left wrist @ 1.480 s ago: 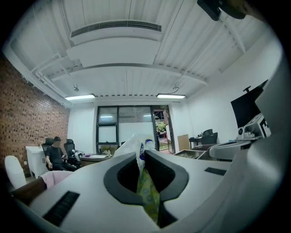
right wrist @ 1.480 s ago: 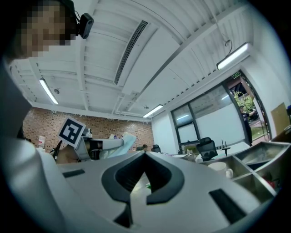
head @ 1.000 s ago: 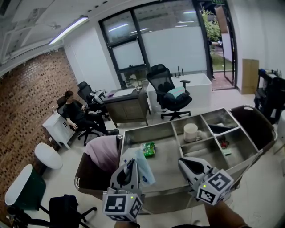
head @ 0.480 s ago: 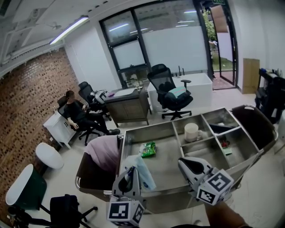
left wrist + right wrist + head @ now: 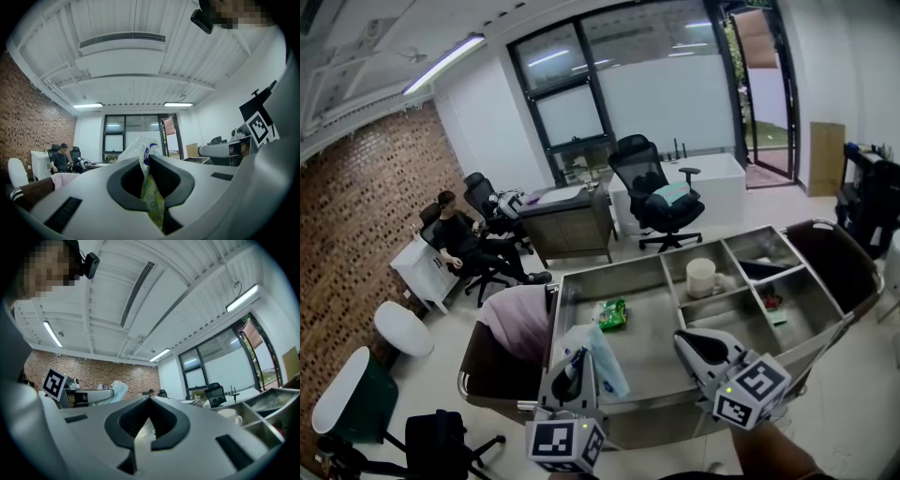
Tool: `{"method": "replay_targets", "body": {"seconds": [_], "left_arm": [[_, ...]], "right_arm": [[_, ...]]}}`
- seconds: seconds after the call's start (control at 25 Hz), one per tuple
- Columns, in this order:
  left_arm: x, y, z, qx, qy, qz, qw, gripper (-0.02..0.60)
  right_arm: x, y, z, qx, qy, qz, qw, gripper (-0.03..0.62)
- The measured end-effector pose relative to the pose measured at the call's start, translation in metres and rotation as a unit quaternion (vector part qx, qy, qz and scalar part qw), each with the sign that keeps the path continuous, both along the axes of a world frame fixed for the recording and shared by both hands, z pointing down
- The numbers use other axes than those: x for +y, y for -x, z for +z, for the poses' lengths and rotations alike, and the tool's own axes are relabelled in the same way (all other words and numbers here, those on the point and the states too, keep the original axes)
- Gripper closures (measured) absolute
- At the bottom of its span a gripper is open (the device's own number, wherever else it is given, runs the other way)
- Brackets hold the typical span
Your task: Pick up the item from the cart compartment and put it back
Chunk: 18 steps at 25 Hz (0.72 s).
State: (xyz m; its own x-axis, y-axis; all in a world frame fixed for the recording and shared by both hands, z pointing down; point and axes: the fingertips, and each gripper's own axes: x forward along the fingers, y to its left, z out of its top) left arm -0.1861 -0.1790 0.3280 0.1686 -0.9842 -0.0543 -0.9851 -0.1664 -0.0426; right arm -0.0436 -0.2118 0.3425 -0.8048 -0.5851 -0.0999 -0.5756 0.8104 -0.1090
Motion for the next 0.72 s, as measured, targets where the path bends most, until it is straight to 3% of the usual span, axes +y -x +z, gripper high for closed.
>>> {"method": "replay_targets", "body": {"seconds": [0.24,0.44,0.72], "left_arm": [[-0.0032,0.0013,0.0047,0.002,0.001,0.003,1.0,0.572],[-0.0037,-0.0004,0.0019,-0.017,0.01,-0.002,0.9998,0.571],[-0.0044,0.0025,-0.0005,0.003,-0.002,0.0,1.0,0.572]], "right_arm": [[-0.001,-0.0001,-0.0001,0.001,-0.001,0.002,1.0,0.582],[-0.0025,-0.001,0.0009,-0.004,0.002,0.002,1.0,0.582],[-0.0037,-0.0011,0.0023,-0.003,0.003,0.004,1.0,0.582]]}}
